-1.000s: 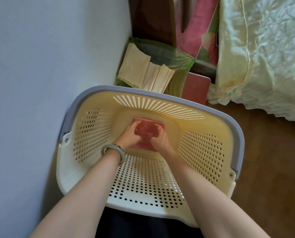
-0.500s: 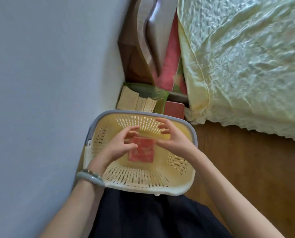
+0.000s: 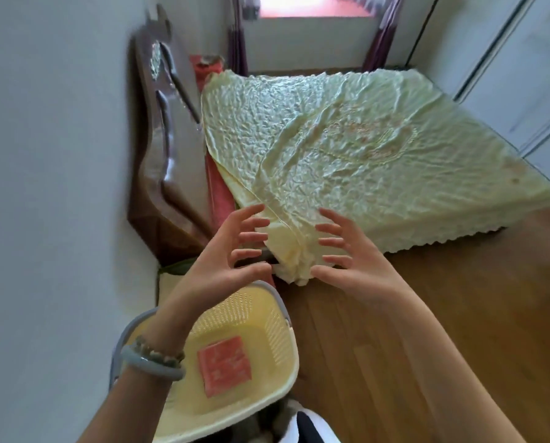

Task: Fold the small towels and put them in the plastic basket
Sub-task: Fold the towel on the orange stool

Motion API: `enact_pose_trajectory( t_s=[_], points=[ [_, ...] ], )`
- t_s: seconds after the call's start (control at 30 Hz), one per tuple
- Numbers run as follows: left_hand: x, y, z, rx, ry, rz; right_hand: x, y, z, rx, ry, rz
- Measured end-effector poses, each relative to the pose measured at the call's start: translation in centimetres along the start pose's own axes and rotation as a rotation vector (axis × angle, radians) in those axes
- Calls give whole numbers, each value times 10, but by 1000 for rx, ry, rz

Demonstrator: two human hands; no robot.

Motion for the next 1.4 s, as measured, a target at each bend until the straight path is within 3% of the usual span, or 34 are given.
enact_pose_trajectory(
  t_s=[0.43, 0.9, 1.4],
  points=[
    [-207, -94, 101, -259, -43, -378, 215, 123, 22, -13, 9, 491],
    [-503, -201, 162, -346, -32, -510, 485, 229, 125, -61, 90, 685],
    [-725, -343, 187, -393, -47, -700, 686, 264, 241, -155, 86, 909]
  ],
)
Point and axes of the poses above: each hand's wrist, its own y-axis away from the middle knuckle, its own x-axis out of the back of the hand, z = x × y, the point moved 7 cm from there along -y, towards the middle knuckle, and after that the axes turned 3 degrees about x, right-handed, at the moved point
